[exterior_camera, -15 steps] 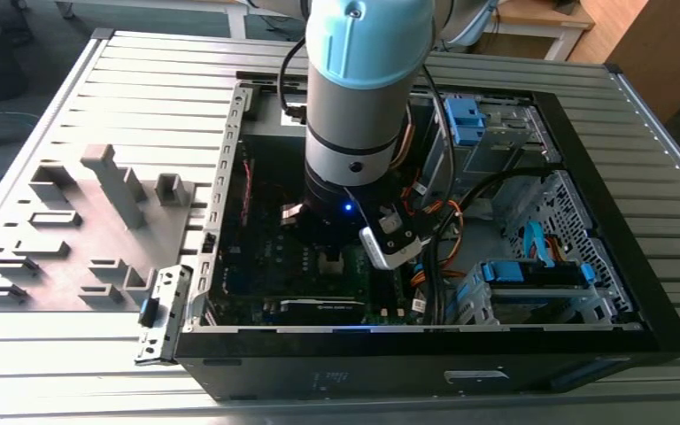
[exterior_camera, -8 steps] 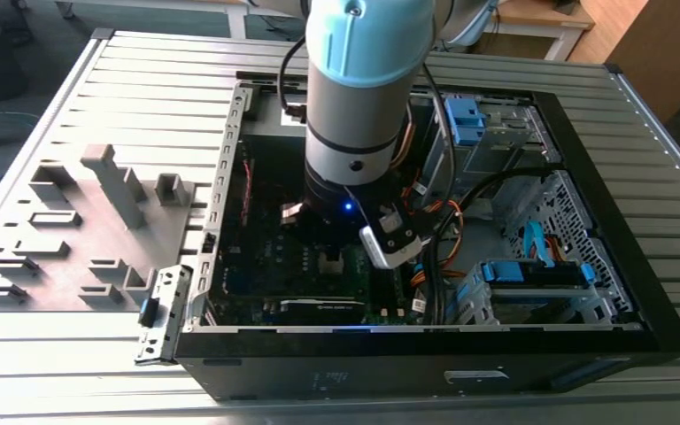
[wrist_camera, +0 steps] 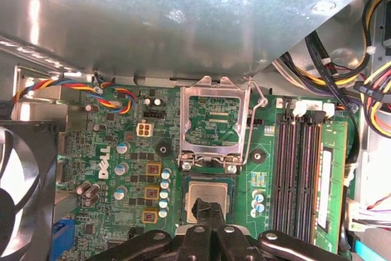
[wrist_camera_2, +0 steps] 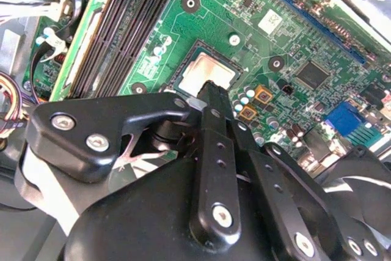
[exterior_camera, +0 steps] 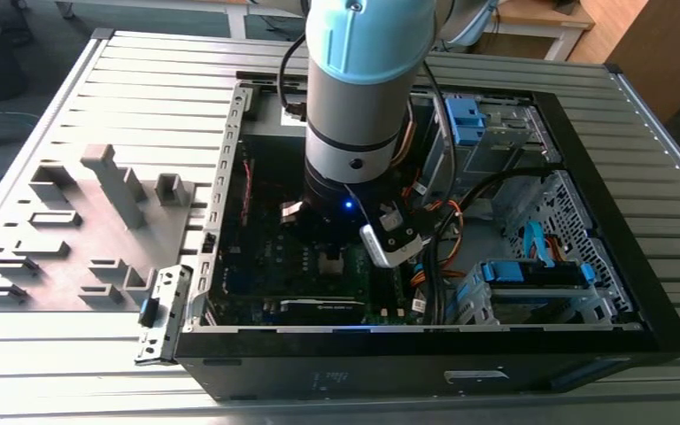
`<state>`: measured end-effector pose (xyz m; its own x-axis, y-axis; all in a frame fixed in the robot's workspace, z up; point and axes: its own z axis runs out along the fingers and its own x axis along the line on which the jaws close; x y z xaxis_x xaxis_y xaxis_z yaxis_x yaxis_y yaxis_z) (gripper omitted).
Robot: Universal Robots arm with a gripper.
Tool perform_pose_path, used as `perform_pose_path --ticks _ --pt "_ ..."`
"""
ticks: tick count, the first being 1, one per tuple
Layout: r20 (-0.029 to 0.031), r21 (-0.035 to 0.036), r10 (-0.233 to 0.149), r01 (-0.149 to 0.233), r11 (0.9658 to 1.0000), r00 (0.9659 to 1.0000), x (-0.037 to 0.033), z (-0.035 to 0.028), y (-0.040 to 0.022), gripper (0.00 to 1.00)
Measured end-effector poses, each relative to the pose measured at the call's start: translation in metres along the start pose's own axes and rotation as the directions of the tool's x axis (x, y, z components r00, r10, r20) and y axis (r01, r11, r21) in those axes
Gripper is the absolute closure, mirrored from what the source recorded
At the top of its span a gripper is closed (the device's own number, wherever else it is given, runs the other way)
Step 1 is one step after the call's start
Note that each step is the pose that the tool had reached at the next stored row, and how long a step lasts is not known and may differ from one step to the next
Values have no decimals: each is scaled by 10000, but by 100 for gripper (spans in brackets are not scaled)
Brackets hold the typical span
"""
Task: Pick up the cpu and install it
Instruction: 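Place the cpu into insertion slot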
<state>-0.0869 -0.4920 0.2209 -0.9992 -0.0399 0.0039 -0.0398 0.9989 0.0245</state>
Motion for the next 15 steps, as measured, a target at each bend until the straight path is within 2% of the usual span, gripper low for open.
perform_pose_path --ticks 4,7,9,12,15 --pt "1 -15 -1 1 10000 10000 1 -1 -6 89" --pt "27 -100 -1 1 10000 10000 3 -2 -8 89" --pt "45 -195 -3 4 9998 10000 3 -1 -12 89" --pt "50 -212 52 -51 9998 10000 4 -2 -12 89" --pt "57 -217 340 -338 9992 9994 3 -2 -13 89"
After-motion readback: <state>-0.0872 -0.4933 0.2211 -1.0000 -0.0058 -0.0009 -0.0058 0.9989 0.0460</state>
